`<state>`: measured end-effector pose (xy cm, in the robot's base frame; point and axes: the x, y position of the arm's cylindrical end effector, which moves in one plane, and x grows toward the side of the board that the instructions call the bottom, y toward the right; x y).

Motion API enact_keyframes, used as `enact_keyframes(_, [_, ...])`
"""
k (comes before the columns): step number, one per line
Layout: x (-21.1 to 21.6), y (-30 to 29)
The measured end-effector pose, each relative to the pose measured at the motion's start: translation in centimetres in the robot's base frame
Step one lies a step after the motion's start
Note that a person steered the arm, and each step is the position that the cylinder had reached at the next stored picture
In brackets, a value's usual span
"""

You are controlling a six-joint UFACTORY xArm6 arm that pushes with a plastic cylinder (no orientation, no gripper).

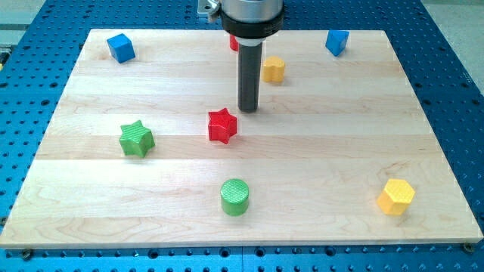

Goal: Push the yellow heart into the green star

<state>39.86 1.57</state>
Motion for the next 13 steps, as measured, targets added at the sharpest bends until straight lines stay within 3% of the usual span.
enact_keyframes(1, [-1.5,7.1])
enact_keyframes(2, [-7.8,9.6])
enact_keyframes(4, [-8.4,3.1])
enact_keyframes(6, [-8.4,-9.6])
enact_keyframes(7, [-7.6,-15.0])
enact_keyframes(8, [-4.1,-16.1])
enact_keyframes(10, [-6.1,-12.4])
enact_keyframes(12, [3.1,-13.6])
enact_keyframes(13, [4.3,-15.1])
